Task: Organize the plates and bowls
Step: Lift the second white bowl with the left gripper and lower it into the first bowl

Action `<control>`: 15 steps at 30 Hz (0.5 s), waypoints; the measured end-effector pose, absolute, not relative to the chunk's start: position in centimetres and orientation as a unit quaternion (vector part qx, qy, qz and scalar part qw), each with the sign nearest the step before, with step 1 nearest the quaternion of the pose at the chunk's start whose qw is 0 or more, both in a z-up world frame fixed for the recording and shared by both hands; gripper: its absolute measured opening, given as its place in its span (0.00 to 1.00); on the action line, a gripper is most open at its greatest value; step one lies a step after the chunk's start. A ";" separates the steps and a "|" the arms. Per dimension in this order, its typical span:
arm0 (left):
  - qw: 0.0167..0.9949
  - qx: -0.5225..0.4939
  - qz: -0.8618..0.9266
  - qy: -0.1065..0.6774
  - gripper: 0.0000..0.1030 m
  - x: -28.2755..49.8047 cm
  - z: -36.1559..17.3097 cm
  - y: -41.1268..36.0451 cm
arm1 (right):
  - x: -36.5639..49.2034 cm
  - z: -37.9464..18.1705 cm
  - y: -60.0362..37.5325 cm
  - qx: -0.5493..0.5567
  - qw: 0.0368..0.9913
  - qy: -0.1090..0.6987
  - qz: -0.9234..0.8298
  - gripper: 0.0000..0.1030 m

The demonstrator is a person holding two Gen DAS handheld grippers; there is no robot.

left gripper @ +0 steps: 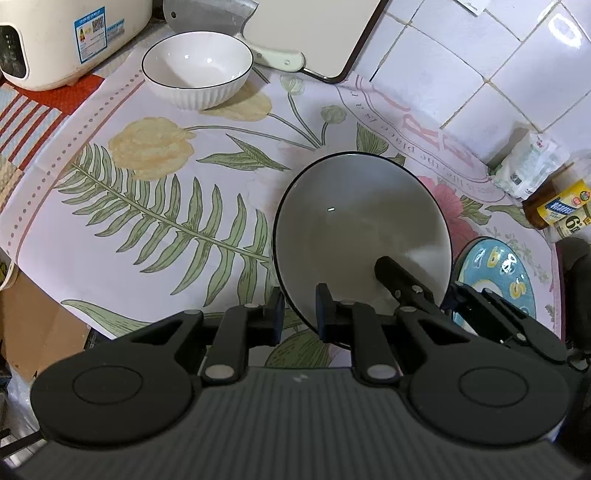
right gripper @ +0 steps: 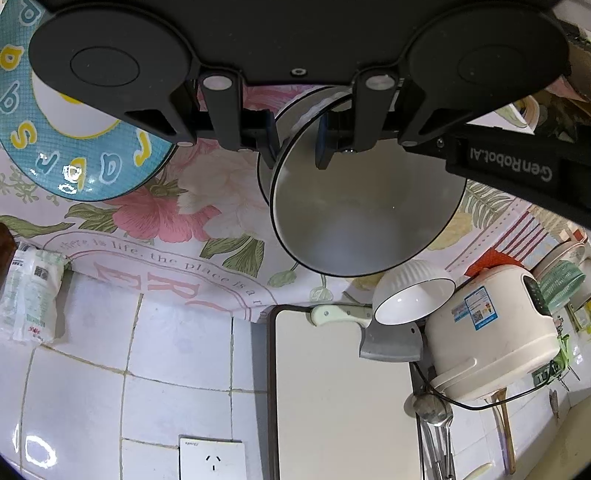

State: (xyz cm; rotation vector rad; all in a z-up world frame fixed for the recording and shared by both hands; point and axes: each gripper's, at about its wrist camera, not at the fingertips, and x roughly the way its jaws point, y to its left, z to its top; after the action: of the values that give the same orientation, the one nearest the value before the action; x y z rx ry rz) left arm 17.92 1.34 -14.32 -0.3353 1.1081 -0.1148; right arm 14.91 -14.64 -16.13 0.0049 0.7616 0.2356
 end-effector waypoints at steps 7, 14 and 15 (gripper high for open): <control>0.831 -0.158 -0.060 0.530 0.19 18.3 -14.4 1.4 | 15.2 -16.2 -15.1 0.019 0.925 0.363 0.110 0.23; 0.826 -0.183 -0.061 0.530 0.19 18.4 -14.6 2.1 | 15.1 -15.9 -15.7 0.044 0.928 0.353 0.109 0.39; 0.824 -0.193 -0.066 0.528 0.19 18.4 -14.7 2.3 | 15.0 -15.8 -15.7 0.041 0.929 0.351 0.106 0.40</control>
State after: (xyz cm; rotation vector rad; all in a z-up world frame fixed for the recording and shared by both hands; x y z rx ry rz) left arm 18.36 2.29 -14.73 -0.4105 1.1235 -0.1406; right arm 15.05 -15.74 -15.83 0.0837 0.7200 0.2168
